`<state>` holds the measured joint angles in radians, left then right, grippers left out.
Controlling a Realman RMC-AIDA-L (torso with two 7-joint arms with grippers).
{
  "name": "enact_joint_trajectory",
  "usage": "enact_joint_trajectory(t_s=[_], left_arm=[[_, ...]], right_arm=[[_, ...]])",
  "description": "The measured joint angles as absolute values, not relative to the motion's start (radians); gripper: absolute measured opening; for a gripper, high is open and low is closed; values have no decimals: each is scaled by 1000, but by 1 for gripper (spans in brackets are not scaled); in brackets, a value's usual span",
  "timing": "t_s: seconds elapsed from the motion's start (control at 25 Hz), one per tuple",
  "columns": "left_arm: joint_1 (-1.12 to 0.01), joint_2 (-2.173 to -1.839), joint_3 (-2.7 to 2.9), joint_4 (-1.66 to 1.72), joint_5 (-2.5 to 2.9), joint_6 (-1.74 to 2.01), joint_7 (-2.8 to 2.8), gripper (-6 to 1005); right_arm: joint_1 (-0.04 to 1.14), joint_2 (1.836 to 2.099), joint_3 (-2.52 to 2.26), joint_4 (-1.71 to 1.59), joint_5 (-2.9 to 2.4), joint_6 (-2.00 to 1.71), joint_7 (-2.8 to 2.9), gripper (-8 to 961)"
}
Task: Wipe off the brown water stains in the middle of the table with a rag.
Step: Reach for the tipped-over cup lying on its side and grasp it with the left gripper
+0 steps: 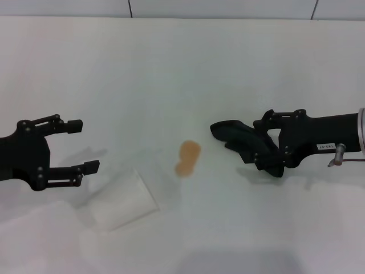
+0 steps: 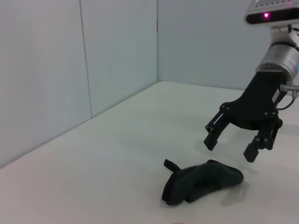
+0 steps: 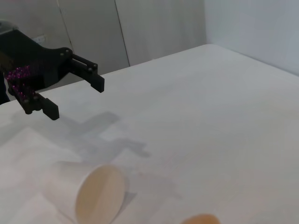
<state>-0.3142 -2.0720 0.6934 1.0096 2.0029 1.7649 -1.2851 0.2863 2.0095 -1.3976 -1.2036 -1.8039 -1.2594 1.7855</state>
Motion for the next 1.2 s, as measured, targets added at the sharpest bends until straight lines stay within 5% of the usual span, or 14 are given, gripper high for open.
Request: enact_joint_trajectory(t_s=[0.28,0.8,1.2], left_arm=[[-315,-2064,696,1060,2004,1777,-1361,872],[-467,-1942,775,1111,2070,1911,-1703,873],[-569,-1885,946,1119,2150,1944,-1931,873]], right_arm=[[285,2010,-1402,-1202,-1804,-1259,1788,796],[287,2009,-1406,-1186,-1789,-1268,1789,795],[287,2009,-1409,-1190,-1788,-1277,1789,796]])
